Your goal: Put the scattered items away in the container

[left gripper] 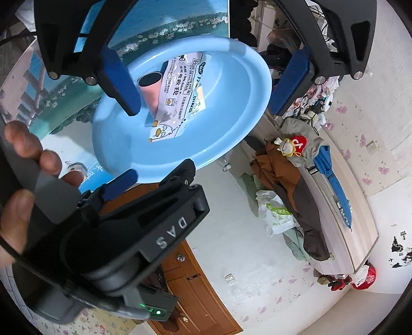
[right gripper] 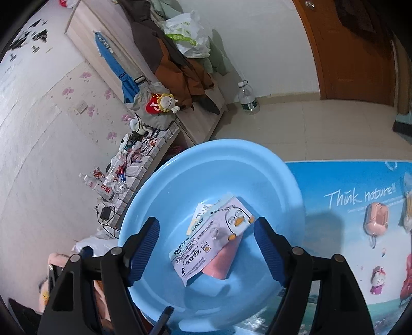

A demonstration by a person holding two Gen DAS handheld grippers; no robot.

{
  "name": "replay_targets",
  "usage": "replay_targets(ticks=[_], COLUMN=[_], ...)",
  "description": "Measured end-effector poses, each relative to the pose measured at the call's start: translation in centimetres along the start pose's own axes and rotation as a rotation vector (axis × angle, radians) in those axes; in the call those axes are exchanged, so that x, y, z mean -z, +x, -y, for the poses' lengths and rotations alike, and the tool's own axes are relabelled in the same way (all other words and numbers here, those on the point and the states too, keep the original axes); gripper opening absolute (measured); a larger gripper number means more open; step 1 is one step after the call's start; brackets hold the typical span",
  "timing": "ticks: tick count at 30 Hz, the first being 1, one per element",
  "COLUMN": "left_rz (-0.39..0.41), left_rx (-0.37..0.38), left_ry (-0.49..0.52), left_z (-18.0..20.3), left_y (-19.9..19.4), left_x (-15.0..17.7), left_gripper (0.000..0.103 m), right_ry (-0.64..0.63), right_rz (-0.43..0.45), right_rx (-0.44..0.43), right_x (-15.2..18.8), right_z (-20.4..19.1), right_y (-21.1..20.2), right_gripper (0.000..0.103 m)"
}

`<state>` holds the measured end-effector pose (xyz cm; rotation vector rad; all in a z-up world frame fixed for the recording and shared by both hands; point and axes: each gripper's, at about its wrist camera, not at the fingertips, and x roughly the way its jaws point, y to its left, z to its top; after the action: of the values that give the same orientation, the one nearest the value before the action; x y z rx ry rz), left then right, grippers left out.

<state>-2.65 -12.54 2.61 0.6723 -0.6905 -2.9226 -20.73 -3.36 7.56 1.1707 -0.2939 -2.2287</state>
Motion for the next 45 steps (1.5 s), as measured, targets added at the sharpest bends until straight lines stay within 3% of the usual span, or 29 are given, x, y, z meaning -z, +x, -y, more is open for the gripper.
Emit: replay_targets(ticks=[8, 12, 18, 26, 31, 35, 42, 45], left_rz=[-0.048, -0.097, -0.173, -0.251, -0.268, -0.234, -0.207, -0.189], left_rx=[0.079, 0.124, 0.186, 0.162, 0.104, 0.068, 0.083, 0.105], left_ry=[-0.080, -0.127, -0.246, -0.366, -0.430, -0.467, -0.432, -0.436], left_z=[-0.7, -1.1, -2.2, -3.4, -3.3, -2.7, 0.4, 1.8], left_y=[-1.2, -1.4, -1.5, -1.7, -2.4, -3.7, -5.1, -5.7], left_x=[-1.0, -1.1, -1.3, -1.6, -1.8, -2.1, -3.7, -4.3], left_gripper=[0.103, 0.103, 0.103, 0.103, 0.103, 0.103, 0.103, 0.103], right_ry=[-0.140, -0.274, -0.373, -0.465, -0.407, -0.333, -0.253, -0.236], right_rz=[0.102, 0.223, 0.334, 0.472, 0.458, 0.460, 0.506, 0.495], right_rx=[0.109, 0.196, 0.241, 0.322, 0.305, 0.358, 0.533, 0.495], right_x=[1.3, 2.4, 4.2, 8.3, 10.4, 12.8, 16.4, 17.5], right_z=[-1.0, -1.9, -2.6, -3.4, -2.3, -0.6, 1.8, 3.0], right_y=[-3.3, -5.7, -9.3, -14.5, -16.8, -18.5, -22.1, -23.5], right_gripper=[0.089, 0.089, 0.089, 0.089, 0.089, 0.089, 0.089, 0.089])
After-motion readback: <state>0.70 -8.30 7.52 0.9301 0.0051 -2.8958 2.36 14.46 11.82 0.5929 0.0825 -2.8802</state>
